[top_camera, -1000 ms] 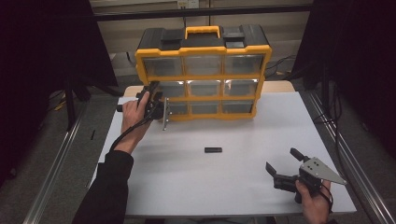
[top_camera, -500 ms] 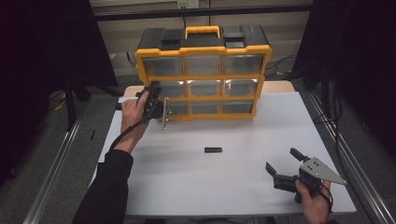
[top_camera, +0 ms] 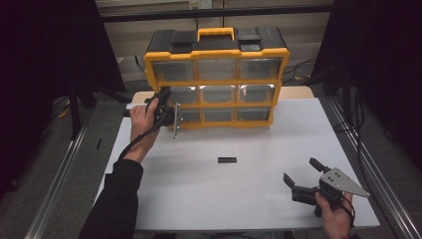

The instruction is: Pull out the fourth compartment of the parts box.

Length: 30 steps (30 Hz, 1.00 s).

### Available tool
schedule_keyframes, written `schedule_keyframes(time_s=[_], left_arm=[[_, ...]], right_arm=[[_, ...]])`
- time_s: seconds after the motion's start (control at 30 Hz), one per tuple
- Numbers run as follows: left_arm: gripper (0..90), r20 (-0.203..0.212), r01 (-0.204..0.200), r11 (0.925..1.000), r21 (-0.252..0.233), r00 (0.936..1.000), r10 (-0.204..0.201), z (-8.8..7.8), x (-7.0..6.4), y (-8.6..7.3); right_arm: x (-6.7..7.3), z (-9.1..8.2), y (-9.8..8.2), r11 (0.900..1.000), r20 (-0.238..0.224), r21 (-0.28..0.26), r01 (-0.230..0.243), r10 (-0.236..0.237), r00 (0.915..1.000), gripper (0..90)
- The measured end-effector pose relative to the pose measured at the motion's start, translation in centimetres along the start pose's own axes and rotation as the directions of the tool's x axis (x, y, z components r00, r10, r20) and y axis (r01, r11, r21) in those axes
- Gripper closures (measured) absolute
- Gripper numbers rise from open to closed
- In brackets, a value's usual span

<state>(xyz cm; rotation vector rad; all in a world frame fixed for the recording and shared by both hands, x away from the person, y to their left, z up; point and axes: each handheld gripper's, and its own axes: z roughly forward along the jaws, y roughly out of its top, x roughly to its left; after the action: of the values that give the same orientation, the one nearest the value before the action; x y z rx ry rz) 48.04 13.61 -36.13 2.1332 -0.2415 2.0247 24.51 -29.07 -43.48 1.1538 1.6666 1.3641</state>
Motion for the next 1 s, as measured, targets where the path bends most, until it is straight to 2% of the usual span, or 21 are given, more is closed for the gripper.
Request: schedule_keyframes(time_s=[0.03, 0.2, 0.3, 0.6, 0.67, 0.93, 1.0], left_arm=[[78.8, -0.007, -0.011, 0.9999, -0.009, 0.9999, 0.011, 0.05, -0.06, -0.02], [78.9, 0.003, -0.009, 1.0000, -0.001, 1.0000, 0.009, -0.05, 0.08, 0.01], [78.7, 0.012, 0.010, 0.9998, -0.015, 0.9999, -0.009, -0.08, 0.14, -0.17], [78.9, 0.013, 0.016, 0.9996, -0.021, 0.9998, -0.016, -0.34, 0.22, -0.18], [78.9, 0.014, 0.005, 0.9997, -0.022, 0.9999, -0.004, -0.43, 0.31, -0.16], [79.0, 0.006, 0.015, 0.9992, -0.037, 0.9999, -0.015, -0.76, 0.19, -0.24], [79.0, 0.004, 0.007, 0.9993, -0.038, 1.0000, -0.006, -0.88, 0.21, -0.26]], right_arm=[[0.00, -0.02, 0.00, 1.000, -0.001, 0.002, 0.001, -0.001, 1.0000, 0.0], [0.00, 0.01, 0.00, 1.000, 0.000, 0.000, 0.002, -0.002, 1.0000, 0.0], [0.01, 0.01, 0.00, 1.000, 0.000, 0.001, 0.002, -0.002, 1.0000, 0.0], [0.01, -0.03, 0.01, 1.000, -0.001, 0.002, 0.001, -0.001, 1.0000, 0.0], [0.01, -0.02, 0.01, 1.000, -0.001, 0.002, 0.001, -0.001, 1.0000, 0.0], [0.03, 0.00, 0.01, 1.000, -0.002, 0.001, 0.001, -0.001, 1.0000, 0.0], [0.02, 0.00, 0.00, 1.000, -0.002, 0.000, 0.002, -0.002, 1.0000, 0.0]])
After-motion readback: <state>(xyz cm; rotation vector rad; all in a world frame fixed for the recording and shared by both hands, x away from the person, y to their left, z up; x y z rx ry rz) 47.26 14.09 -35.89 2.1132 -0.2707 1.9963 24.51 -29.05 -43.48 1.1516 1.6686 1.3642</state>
